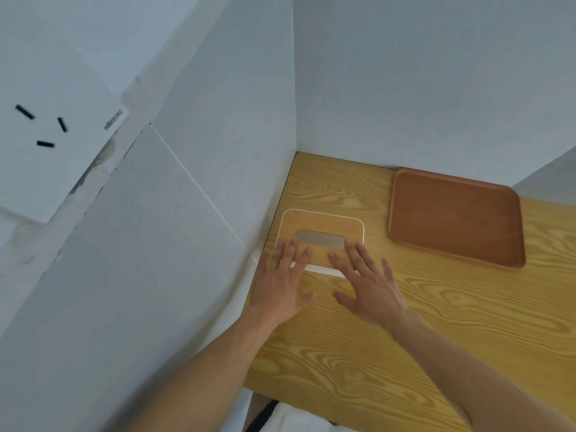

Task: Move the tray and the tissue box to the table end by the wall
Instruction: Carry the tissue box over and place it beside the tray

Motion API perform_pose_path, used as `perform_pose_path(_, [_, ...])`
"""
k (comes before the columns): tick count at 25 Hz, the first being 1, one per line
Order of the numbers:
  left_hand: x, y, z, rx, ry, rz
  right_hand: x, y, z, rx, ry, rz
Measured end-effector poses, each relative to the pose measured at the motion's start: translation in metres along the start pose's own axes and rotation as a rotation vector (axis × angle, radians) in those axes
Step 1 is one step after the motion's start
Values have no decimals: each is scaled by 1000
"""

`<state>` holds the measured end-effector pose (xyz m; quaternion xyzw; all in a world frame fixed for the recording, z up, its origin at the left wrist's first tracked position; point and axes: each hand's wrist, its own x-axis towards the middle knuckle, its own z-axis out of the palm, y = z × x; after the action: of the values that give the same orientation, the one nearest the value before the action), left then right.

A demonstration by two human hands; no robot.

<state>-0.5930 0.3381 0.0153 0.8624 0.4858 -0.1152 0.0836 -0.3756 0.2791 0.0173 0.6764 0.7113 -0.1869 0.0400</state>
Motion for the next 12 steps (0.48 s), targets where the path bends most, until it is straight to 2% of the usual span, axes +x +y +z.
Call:
perform_pose_path(6, [52, 1, -31, 28, -21, -33, 48, 10, -30, 16, -26, 18])
perform_pose_path(12, [100, -7, -73, -7, -150, -40, 84, 14, -47, 79, -26, 49])
